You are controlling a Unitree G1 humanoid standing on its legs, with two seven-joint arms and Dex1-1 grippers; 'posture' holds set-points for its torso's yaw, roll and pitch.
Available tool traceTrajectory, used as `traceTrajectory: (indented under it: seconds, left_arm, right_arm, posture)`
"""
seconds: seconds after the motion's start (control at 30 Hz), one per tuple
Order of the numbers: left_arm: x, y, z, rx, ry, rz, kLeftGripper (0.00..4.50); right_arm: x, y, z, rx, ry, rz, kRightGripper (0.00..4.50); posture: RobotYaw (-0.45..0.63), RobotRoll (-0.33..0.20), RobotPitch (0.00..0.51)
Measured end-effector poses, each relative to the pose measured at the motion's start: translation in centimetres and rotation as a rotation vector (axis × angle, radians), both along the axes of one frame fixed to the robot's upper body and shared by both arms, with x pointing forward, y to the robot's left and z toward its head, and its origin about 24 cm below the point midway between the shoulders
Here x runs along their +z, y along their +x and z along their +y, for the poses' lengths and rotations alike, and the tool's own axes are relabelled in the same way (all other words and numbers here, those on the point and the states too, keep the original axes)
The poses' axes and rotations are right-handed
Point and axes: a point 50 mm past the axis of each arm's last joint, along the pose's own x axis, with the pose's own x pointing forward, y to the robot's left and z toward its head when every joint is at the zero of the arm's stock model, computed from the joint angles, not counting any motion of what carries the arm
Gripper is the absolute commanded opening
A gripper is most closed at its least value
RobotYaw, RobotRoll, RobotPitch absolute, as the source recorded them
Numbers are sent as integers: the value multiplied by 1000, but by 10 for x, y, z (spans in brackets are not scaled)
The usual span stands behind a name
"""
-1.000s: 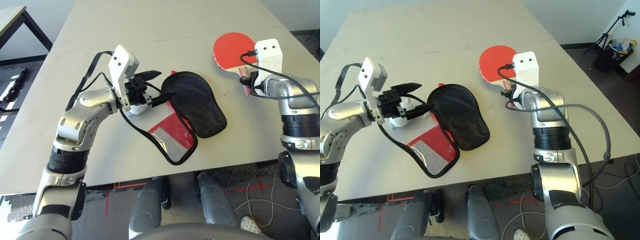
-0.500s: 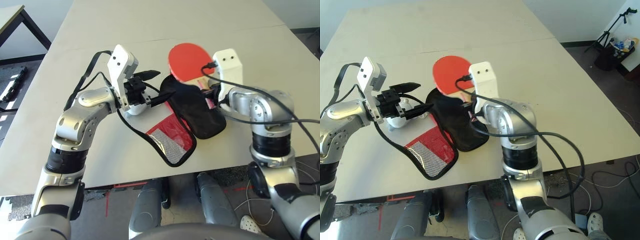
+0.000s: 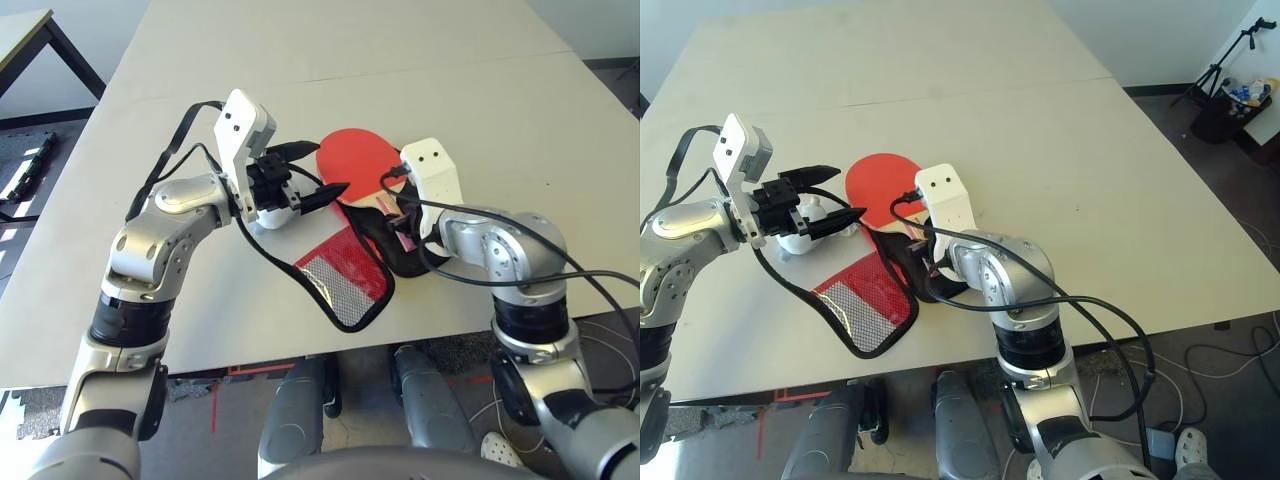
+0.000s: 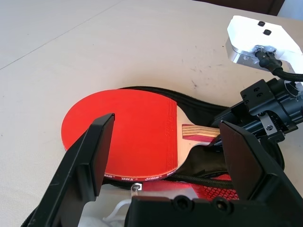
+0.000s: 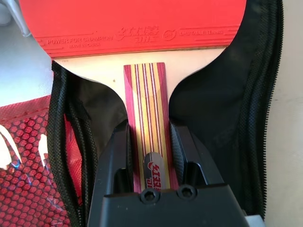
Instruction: Store the ping-pong paddle in its case and zip it.
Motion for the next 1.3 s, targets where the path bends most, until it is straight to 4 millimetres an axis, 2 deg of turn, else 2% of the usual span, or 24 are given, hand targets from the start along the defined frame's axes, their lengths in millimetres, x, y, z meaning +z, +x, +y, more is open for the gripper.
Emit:
traceTrajectory:
  seconds: [0.5,1.3]
  left_arm:
    - [5,5,-4,-12,2,-34,4500]
    - [4,6,-4,-26,8,-34,4500]
  right_arm:
    - [-5,-4,-6,-54,-21,-3,1110]
    - [-10,-8,-16,-117,31,24,1110]
  posture:
    - [-66,0,164]
    - [-74,0,180]
